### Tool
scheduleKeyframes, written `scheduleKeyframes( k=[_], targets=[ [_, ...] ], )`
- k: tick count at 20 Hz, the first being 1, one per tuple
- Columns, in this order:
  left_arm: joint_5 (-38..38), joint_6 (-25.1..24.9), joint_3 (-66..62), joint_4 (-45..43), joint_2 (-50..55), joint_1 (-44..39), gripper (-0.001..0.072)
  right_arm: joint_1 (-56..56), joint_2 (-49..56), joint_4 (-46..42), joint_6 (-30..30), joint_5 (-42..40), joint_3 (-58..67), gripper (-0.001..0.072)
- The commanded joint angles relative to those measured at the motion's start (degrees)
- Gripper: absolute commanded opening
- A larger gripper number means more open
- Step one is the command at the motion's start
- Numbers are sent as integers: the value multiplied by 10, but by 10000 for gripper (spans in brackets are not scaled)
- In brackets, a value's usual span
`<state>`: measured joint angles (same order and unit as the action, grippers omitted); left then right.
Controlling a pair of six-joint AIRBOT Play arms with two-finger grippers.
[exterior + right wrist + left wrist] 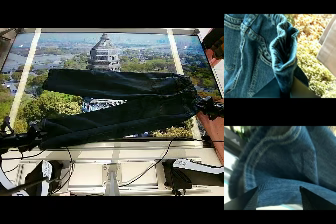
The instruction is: Fold the clothes and pants, and hang the long-sleeved shirts on hangers.
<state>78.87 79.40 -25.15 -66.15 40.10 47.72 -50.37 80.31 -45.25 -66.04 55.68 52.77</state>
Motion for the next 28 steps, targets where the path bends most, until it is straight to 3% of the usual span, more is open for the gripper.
scheduleKeyframes(
  k=[1,7,12,14,19,23,24,25,26,28],
  targets=[
    [29,48,21,6,-4,1,576,1,0,0,-4,7,0,56],
    [18,123,20,8,-6,1,576,1,0,0,-4,9,0,56],
    [1,133,-5,-3,-29,1,571,1,0,0,-4,12,0,56],
    [25,132,-43,-37,-28,1,481,1,0,-1,-3,12,0,56],
    [163,147,-68,-133,-27,-52,479,1,0,-2,-3,9,0,56],
    [141,181,-69,-208,-27,-84,485,1,0,-2,-3,7,0,56],
    [129,188,-69,-208,-27,-84,528,1,0,-2,-3,6,0,56],
    [119,202,-69,-208,-27,-84,647,1,0,-2,-3,6,0,56],
    [110,212,-68,-207,-27,-84,703,1,0,-2,-3,5,0,56],
    [99,212,-68,-188,-27,-84,703,1,0,-2,-3,4,0,56]
  ],
)
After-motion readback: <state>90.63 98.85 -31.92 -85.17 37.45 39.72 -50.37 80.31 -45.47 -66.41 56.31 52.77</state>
